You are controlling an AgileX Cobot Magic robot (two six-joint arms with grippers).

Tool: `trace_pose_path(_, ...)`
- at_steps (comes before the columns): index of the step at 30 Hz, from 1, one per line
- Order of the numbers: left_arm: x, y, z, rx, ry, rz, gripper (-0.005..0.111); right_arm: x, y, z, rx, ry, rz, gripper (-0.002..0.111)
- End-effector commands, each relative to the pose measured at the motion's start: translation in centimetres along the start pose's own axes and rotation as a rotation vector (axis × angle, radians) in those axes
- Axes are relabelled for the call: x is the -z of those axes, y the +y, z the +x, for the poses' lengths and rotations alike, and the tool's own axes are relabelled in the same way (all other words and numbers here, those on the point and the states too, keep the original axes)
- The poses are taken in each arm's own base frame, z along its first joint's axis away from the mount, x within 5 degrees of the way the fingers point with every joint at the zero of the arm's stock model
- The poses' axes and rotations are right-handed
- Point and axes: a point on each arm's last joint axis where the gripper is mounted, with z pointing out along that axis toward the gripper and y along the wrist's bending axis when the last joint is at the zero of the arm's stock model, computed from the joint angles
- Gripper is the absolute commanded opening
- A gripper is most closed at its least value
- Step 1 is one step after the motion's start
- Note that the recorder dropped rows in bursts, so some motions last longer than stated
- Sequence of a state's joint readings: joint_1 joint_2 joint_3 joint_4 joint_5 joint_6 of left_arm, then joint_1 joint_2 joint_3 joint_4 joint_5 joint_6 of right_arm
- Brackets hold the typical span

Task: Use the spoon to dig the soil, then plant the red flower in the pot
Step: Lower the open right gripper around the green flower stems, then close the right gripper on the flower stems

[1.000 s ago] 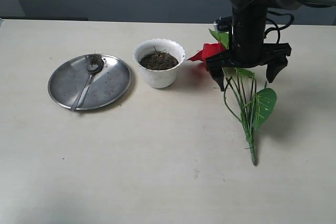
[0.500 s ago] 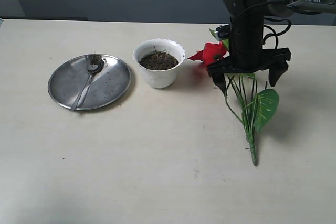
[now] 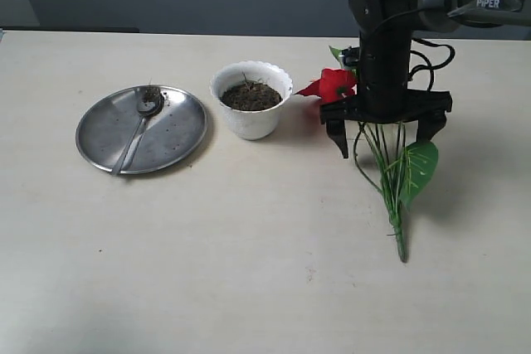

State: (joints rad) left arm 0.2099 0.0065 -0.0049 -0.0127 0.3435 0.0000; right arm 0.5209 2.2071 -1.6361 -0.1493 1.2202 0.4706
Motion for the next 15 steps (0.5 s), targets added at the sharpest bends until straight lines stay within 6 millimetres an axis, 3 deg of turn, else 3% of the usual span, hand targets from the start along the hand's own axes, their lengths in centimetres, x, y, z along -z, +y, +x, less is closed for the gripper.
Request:
trace_pose_path(1,0.0,0.0,0.0,0.003,-0.011,0.007,0.0,-1.4,0.3,-0.2,-0.001,0.032,0.009,0.104)
trace_pose_path(15,0.0,0.0,0.0,0.003,-0.011,0.007,0.0,-4.3,0.7,-0.3,0.047,0.095,0.039,0.104)
